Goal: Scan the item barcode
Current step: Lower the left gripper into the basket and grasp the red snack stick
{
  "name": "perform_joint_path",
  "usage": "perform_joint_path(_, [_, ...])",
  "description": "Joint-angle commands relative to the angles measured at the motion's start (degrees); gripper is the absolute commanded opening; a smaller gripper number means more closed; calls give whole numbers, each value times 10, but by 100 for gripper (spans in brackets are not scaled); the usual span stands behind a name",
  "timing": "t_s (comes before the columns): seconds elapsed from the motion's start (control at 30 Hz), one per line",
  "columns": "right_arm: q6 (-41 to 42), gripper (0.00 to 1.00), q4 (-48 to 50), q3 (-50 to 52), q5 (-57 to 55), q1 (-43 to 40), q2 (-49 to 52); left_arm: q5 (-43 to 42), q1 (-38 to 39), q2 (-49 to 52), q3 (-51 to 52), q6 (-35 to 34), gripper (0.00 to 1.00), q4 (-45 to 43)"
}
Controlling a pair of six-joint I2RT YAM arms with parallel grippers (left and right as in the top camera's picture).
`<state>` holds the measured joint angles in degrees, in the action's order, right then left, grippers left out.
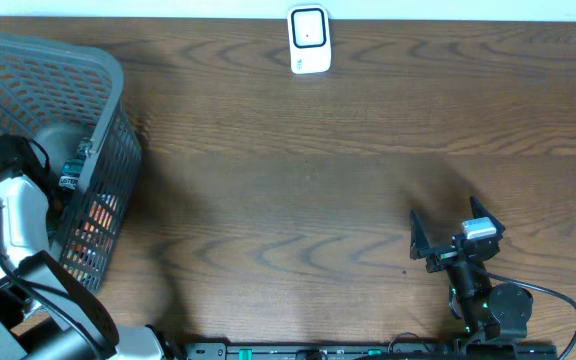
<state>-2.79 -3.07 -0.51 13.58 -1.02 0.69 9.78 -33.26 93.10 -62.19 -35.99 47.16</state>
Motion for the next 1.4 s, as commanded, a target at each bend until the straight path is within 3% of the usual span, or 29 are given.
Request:
perform_joint_path(0.0, [-1,99,-1,2,-2,3,-3,16,-2,6,27,3,85,-19])
perform_joint_path(0.07, [-1,99,-1,2,-2,3,-3,16,-2,9,31,3,84,-27])
perform_joint_path(0.2, [-1,99,-1,2,-2,3,-3,16,-2,19,32,3,69,-38])
perform_joint_path(0.53, [-1,99,-1,2,-2,3,-3,16,-2,76,33,3,63,-35])
perform_joint_path(0.63, [-1,99,-1,2,-2,3,-3,16,-2,101,35,3,33,-28])
perform_joint_path(0.77, [-1,99,-1,2,-2,3,-3,16,-2,102,35,3,8,-24])
perform_joint_path(1.1, [-1,99,-1,2,-2,3,-3,12,-2,5,-8,3,8,26])
perform_joint_path(1.37, [-1,99,-1,2,-2,3,-3,-2,-2,-181,-36,1,8,34])
